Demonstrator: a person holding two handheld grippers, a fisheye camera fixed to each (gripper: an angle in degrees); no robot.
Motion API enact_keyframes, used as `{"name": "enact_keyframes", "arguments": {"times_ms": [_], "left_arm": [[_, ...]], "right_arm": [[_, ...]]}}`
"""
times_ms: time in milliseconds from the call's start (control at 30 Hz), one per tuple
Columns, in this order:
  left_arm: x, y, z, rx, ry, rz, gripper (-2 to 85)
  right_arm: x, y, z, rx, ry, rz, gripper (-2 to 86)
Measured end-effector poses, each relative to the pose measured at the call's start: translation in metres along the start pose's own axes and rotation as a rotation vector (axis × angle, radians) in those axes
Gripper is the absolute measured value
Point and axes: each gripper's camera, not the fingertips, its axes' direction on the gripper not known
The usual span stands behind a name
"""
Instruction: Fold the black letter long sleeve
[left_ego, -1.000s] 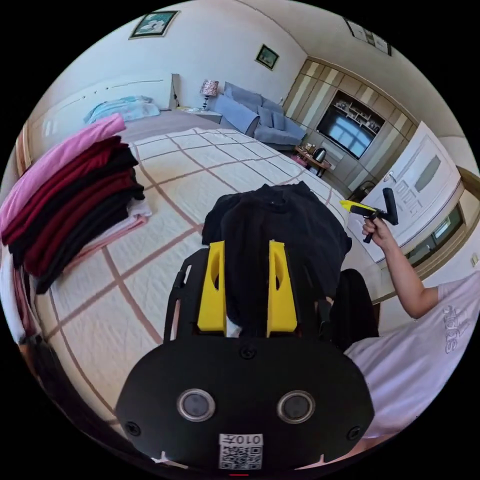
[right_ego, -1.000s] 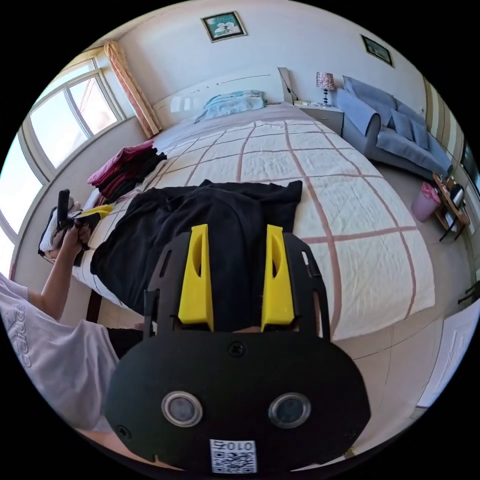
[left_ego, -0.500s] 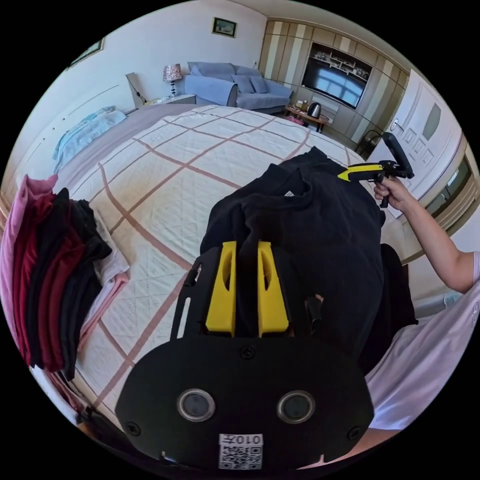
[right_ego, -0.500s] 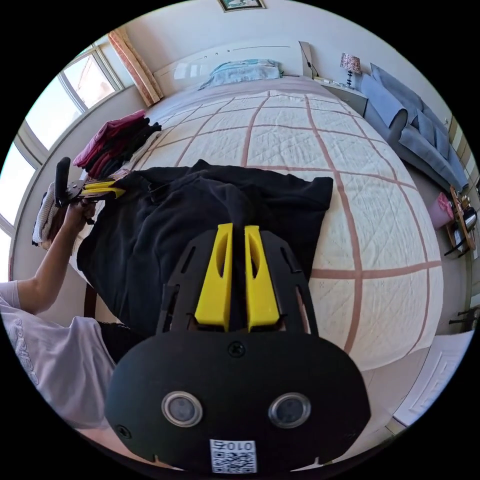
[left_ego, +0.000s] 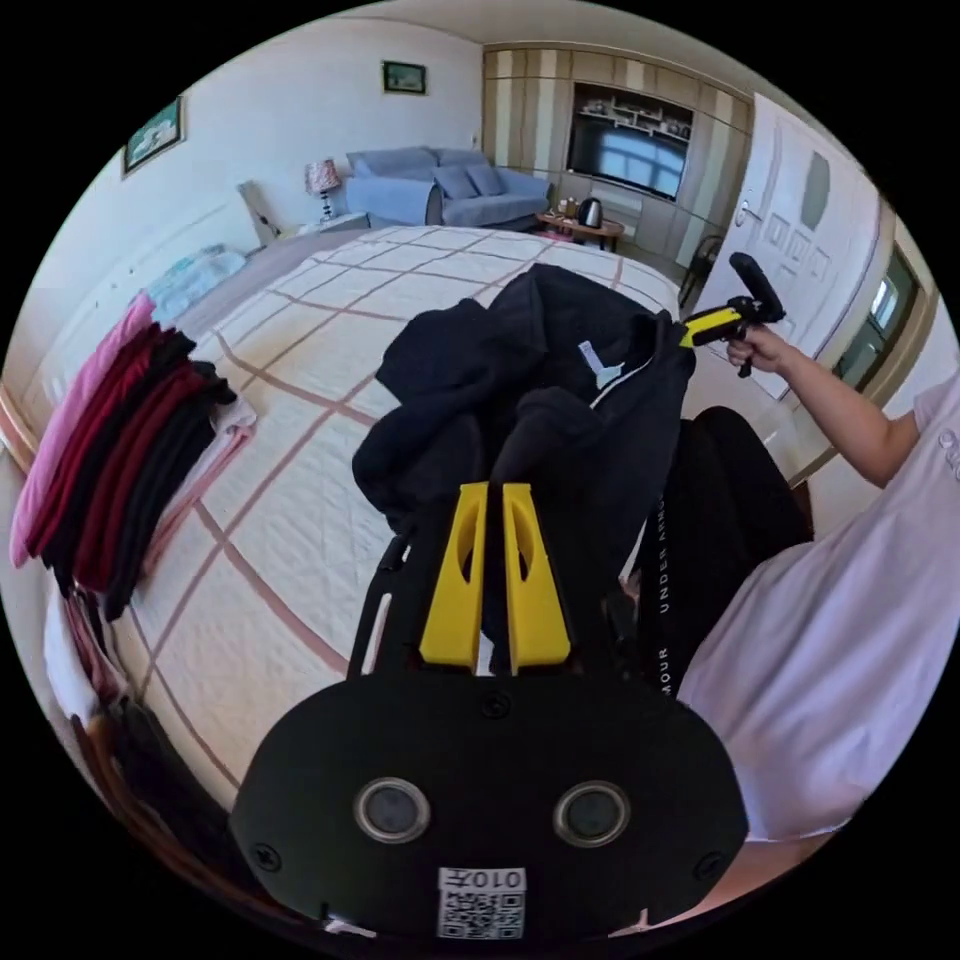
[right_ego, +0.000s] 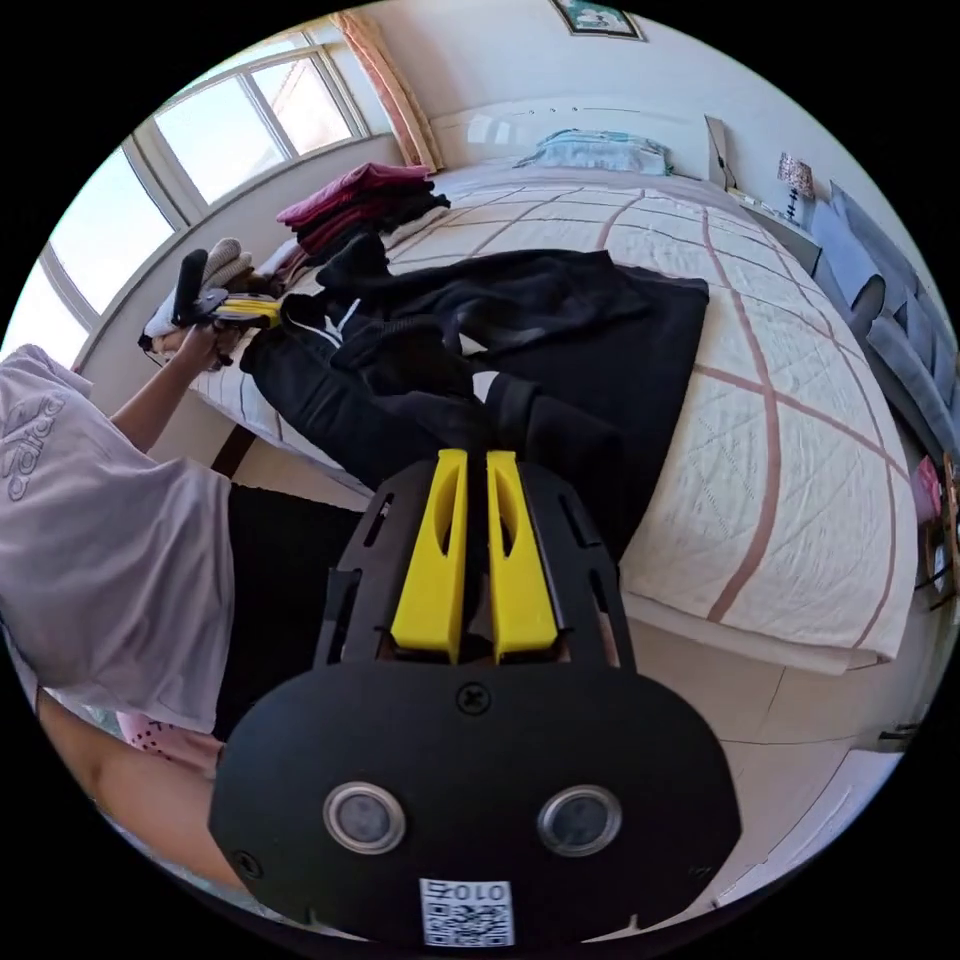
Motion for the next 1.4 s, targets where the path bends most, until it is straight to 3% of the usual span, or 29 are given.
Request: {"name": "enact_keyframes", "arguments": {"times_ms": [167, 267, 400, 600, 833, 1267, 1400], "left_arm": [[0.034, 0.001, 0.004, 0.029, -0.077, 0.073, 1.1], [0.053, -0.004, 0.013, -0.036, -0.158, 0.173, 2.0], [0.063, -0.004, 0.021, -0.046, -0.223, 0.225, 4.4], [0.07, -0.009, 0.047, -0.079, -0.24, 0.316, 7.8], [0.097, -0.002, 0.041, -0.058, -0.309, 0.487, 9.1], [0.075, -0.012, 0.061, -0.097, -0.206, 0.436, 4.3], [0.063, -0.012, 0.046, -0.07, -0.179, 0.353, 2.6]], "right_arm": [[-0.023, 0.003, 0.014, -0.004, 0.108, 0.032, 5.1], [-0.028, 0.015, 0.003, 0.088, 0.098, 0.068, 6.7], [-0.062, 0.028, -0.005, 0.201, 0.262, 0.012, 11.6], [-0.092, 0.024, 0.022, 0.114, 0.307, -0.045, 13.6], [-0.097, 0.025, 0.024, 0.126, 0.379, 0.007, 9.3], [-0.114, 0.029, 0.015, 0.101, 0.375, 0.018, 5.2], [-0.119, 0.029, -0.02, 0.182, 0.34, 0.071, 4.9]]}}
